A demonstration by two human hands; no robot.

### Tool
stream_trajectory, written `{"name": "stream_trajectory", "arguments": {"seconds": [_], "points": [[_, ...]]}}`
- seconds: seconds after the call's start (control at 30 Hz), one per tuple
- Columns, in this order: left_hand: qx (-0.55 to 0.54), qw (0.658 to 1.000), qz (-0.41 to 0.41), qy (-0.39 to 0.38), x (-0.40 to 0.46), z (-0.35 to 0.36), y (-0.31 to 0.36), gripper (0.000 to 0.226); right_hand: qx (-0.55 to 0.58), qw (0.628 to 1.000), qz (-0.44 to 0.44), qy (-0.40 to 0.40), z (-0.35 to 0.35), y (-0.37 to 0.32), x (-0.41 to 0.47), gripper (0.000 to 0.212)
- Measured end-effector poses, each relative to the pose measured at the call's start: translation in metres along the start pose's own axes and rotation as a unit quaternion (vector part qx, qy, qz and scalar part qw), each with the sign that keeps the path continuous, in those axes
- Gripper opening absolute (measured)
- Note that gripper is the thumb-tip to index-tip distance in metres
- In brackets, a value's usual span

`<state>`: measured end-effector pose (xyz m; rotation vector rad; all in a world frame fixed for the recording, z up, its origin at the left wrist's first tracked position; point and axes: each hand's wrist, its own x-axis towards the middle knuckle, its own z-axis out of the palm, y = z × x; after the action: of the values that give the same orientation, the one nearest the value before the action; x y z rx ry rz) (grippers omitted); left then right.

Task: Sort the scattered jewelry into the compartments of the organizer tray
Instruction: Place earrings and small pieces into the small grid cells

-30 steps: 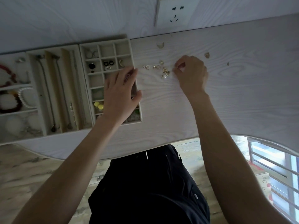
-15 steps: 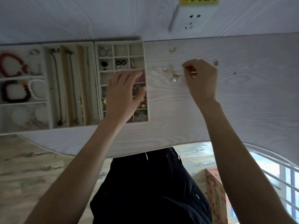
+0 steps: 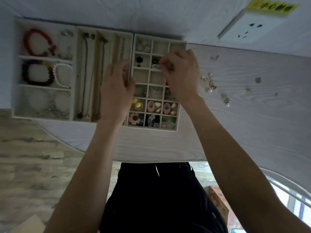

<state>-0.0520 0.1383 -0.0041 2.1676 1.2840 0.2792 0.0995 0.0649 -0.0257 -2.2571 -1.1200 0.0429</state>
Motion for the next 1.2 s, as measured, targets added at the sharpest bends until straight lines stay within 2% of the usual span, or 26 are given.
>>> {"name": "stream_trajectory", "arguments": {"seconds": [0.2,0.43,0.87,1.2], "points": [[-0.001,1.000,0.023,-0.015,0.005,-0.003,-0.006,0.035,-0.011,1.000,0.001,-0.004,0.003,-0.001,0.003,0.008],[-0.020,0.999,0.029,-0.022,0.005,-0.003,-0.008,0.034,-0.053,0.995,-0.081,-0.012,-0.013,0.006,-0.021,0.020],[-0.034,0.998,0.034,-0.027,0.003,-0.005,-0.008,0.035,-0.127,0.983,-0.088,-0.100,-0.014,-0.001,-0.006,0.027],[-0.029,0.999,0.031,-0.032,0.005,-0.006,-0.007,0.035,-0.109,0.988,-0.060,-0.095,-0.011,-0.006,-0.009,0.031]]}}
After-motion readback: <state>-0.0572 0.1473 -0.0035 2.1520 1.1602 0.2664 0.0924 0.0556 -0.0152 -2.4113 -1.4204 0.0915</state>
